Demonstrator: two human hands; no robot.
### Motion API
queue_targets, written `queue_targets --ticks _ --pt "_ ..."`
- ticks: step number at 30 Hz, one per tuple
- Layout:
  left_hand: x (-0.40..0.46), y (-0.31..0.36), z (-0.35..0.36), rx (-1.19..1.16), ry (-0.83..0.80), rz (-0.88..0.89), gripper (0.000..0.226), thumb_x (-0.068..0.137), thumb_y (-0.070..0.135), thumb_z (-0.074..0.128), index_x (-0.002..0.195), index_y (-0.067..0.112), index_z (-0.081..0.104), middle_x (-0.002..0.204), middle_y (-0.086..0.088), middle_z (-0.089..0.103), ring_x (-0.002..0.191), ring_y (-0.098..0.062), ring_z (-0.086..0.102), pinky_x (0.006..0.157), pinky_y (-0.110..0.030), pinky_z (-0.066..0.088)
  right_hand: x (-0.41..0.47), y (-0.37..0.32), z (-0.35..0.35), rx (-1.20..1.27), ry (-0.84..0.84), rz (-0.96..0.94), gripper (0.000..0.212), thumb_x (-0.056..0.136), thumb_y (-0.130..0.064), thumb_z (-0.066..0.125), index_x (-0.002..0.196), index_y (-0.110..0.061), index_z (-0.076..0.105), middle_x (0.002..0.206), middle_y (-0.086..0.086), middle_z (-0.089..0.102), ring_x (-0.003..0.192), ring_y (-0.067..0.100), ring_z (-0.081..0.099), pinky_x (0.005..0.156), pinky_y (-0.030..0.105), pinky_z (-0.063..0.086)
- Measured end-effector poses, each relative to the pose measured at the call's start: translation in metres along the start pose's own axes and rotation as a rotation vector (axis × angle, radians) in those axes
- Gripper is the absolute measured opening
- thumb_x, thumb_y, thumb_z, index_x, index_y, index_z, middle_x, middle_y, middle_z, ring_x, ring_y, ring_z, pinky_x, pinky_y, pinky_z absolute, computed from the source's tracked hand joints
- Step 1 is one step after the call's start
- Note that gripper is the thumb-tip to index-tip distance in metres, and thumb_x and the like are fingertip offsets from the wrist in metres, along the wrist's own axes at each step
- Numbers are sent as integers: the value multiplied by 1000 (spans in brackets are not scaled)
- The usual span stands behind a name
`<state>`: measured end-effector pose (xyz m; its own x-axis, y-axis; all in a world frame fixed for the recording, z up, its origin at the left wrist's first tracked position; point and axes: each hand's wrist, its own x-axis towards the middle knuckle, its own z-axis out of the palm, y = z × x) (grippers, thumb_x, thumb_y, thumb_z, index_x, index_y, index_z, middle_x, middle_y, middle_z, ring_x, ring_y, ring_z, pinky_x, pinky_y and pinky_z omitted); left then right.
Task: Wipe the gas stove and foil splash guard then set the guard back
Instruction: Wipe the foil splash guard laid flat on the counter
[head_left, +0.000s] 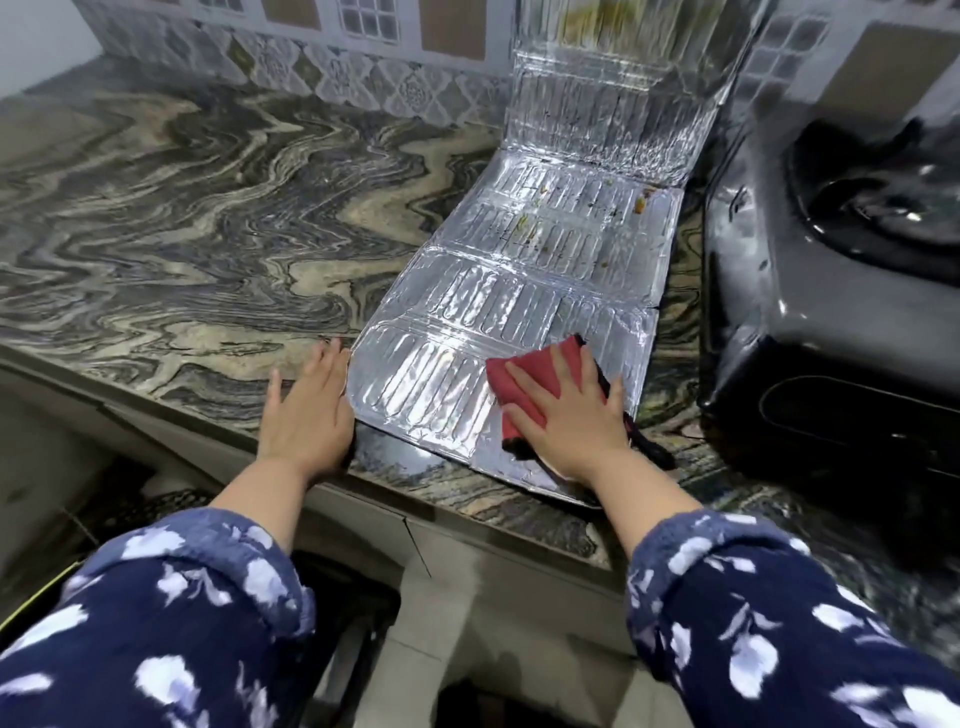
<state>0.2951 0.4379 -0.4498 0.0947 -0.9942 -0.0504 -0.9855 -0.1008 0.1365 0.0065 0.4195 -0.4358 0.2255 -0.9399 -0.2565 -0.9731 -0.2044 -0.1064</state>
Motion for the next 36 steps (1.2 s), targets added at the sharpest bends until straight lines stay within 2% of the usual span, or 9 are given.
queue_targets --ticks 9,14,19,22,25,27,30,34,36 --pt "3 -5 7 -4 52 17 56 97 24 29 152 21 15 160 11 5 146 -4 0 119 -46 1 69 37 -23 41 22 170 60 89 -70 8 145 -53 -6 160 -1 -17 143 36 -26 110 64 -14" --pt "3 -9 9 -11 69 46 62 90 32 17 151 20 19 160 10 9 146 -4 2 118 -45 1 93 41 -32 58 33 200 61 91 -68 8 148 -47 -3 161 -3 -13 145 32 -22 110 62 -13" --pt "3 -5 0 -140 46 0 71 79 36 25 148 18 27 158 4 21 146 -8 14 118 -44 3 82 37 -30 93 16 192 61 91 -67 10 147 -47 -2 161 -6 -15 145 32 -22 113 59 -10" --pt "11 4 -17 -108 73 23 77 78 46 27 150 17 22 157 -1 24 145 -12 21 119 -41 5 69 31 -29 92 7 181 61 92 -67 10 147 -48 -2 160 -6 -16 145 32 -23 114 59 -11" --pt "28 23 -26 -85 63 118 73 88 51 29 151 19 16 159 1 18 146 -11 16 119 -43 3 54 22 -24 94 10 171 60 92 -66 10 148 -48 -3 160 -6 -17 144 31 -23 114 58 -12" --pt "39 38 -27 -93 43 160 68 94 48 37 151 18 16 159 1 15 146 -11 13 120 -45 1 42 15 -19 101 13 167 60 92 -66 11 147 -48 -2 160 -6 -17 144 31 -24 113 58 -14" --pt "53 55 -25 -110 43 186 67 94 43 41 151 17 18 160 -1 14 147 -14 12 118 -47 -1 26 5 -9 105 19 170 60 92 -67 10 148 -48 -2 160 -6 -18 144 31 -26 113 58 -14" --pt "71 64 -21 -75 22 183 68 93 44 42 149 13 21 160 -3 12 148 -17 7 119 -52 3 8 -7 -3 103 50 173 61 92 -65 10 149 -45 -2 159 -1 -21 143 33 -27 112 59 -15" --pt "82 64 -20 -83 27 169 66 92 45 42 148 13 25 160 -3 12 148 -17 6 118 -53 3 2 -12 -1 120 77 162 62 92 -65 12 148 -45 -8 156 3 -29 141 34 -30 112 59 -17"
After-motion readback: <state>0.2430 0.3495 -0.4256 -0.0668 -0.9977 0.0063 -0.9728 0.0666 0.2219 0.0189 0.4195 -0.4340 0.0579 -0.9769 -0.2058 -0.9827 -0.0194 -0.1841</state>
